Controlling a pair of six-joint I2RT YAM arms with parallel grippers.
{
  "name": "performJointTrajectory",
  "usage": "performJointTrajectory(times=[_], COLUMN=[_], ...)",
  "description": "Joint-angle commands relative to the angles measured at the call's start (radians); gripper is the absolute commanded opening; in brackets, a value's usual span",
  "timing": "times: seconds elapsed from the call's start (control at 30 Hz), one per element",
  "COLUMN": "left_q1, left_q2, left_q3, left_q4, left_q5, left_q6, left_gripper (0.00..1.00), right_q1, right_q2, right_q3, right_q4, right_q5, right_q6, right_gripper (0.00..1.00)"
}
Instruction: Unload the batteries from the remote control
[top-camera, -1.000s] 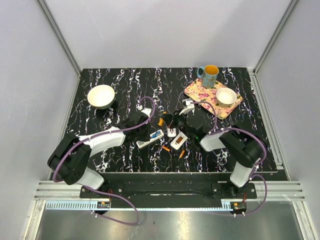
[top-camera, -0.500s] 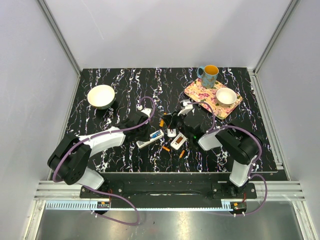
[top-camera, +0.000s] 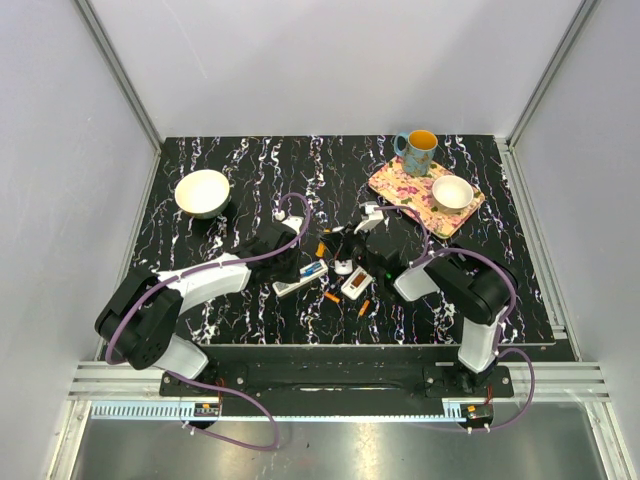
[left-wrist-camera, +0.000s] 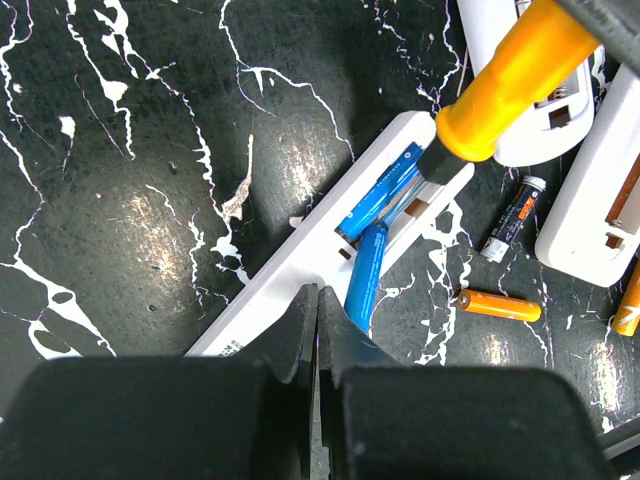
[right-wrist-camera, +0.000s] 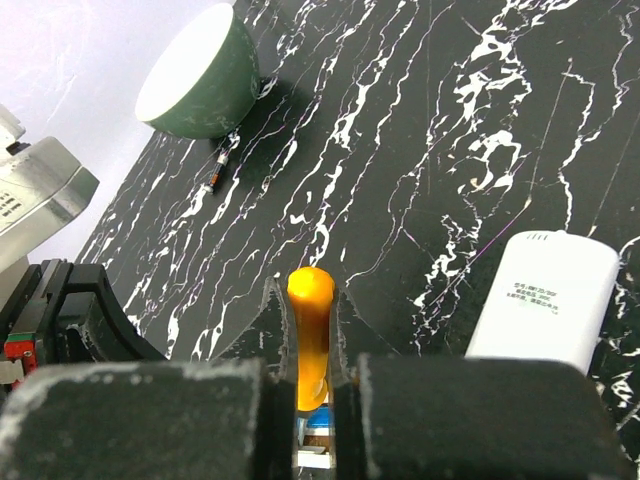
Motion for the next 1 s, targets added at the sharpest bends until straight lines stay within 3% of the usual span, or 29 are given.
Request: performJointTrajectory(times=[0.0, 0.3, 0.67, 0.77, 0.83, 0.97], left_q1=[0.006, 0.008, 0.009, 0.008, 0.011, 0.062], left_q2=[0.043, 0.044, 0.003, -0.093, -0.142, -0.221], left_q3=[-0.028, -0.028, -0.026, -0.037, -0.04, -0.038], left_q4=[-0.122, -0.122, -0.105, -0.073, -0.056, -0.048], left_q5=[-0.003, -0.002, 0.003, 0.009, 0.009, 0.009], left_q6=[0.024, 0.024, 0.022, 0.021, 0.019, 0.008], left_gripper=[0.0, 0.0, 0.0, 0.13, 0.27, 0.35], right_q1=[0.004, 0.006, 0.006, 0.006, 0.006, 0.006], right_q2=[0.029, 0.015, -0.051, -0.1, -0.126, -0.189], right_q3=[0.017, 0.013, -0.015, -0.033, -0.047, -0.085], right_q4=[0.084, 0.104, 0.086, 0.076, 0.076, 0.085], right_q5=[-0.044, -0.08, -0.019, -0.004, 0.011, 0.031], right_q6=[0.056, 0.091, 0.045, 0.03, 0.025, 0.018], right_gripper=[0.0, 0.0, 0.0, 0.0, 0.0, 0.0])
